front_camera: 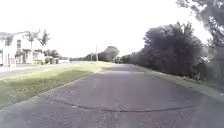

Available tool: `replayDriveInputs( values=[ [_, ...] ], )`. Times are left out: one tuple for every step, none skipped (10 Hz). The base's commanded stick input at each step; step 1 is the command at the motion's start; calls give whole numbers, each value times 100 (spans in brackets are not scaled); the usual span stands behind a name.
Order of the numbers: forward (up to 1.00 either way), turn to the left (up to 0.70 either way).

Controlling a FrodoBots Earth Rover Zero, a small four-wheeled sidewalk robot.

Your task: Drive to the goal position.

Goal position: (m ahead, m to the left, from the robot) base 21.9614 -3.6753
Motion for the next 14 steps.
replayDriveInputs(
  values=[
    [6, 0],
    [6, 0],
    [5, 0],
    [5, 0],
    [5, 0],
    [5, 0],
    [6, 0],
    [6, 0],
    [6, 0],
    [6, 0],
    [5, 0],
    [5, 0],
    [6, 0],
    [6, 0]
  ],
)
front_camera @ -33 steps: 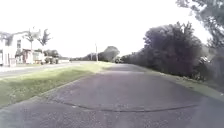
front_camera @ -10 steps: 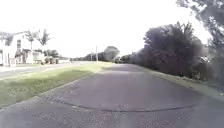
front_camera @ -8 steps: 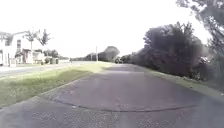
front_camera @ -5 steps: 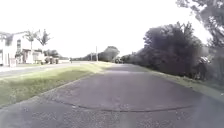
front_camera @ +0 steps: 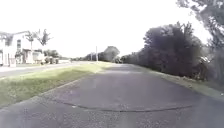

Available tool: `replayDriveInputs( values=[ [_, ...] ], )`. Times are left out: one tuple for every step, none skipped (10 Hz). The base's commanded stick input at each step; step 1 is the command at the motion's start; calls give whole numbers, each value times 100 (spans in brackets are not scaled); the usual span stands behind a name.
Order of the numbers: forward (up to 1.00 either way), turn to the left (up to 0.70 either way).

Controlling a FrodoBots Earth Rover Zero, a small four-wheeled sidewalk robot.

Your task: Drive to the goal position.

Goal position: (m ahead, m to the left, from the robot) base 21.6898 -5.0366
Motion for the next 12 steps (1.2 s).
replayDriveInputs(
  values=[
    [6, 0],
    [5, 0],
    [6, 0],
    [6, 0],
    [5, 0],
    [5, 0],
    [5, 0],
    [6, 0],
    [5, 0],
    [5, 0],
    [5, 0],
    [5, 0]
  ],
)
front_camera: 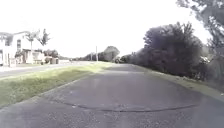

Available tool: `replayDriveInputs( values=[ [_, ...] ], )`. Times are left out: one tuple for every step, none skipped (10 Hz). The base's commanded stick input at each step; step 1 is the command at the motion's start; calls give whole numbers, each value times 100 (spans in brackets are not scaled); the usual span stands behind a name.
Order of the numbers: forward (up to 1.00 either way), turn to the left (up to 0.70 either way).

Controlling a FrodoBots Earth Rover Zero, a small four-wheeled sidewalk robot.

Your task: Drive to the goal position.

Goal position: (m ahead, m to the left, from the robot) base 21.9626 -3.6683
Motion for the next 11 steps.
replayDriveInputs(
  values=[
    [6, 0],
    [5, 0],
    [5, 0],
    [5, 0],
    [6, 0],
    [6, 0],
    [6, 0],
    [6, 0],
    [6, 0],
    [6, 0],
    [5, 0]
  ],
)
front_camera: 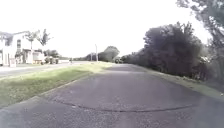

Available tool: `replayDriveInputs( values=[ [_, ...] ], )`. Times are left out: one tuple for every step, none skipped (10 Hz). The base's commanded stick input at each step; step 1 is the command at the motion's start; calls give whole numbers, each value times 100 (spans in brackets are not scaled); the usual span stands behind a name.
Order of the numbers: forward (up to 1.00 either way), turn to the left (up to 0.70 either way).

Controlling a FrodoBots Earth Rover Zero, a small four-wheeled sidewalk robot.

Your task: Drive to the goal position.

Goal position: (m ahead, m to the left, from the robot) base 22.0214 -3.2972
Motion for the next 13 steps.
replayDriveInputs(
  values=[
    [5, 0],
    [5, 0],
    [6, 0],
    [5, 0],
    [5, 0],
    [5, 0],
    [5, 0],
    [6, 0],
    [6, 0],
    [5, 0],
    [5, 0],
    [6, 0],
    [5, 0]
  ],
)
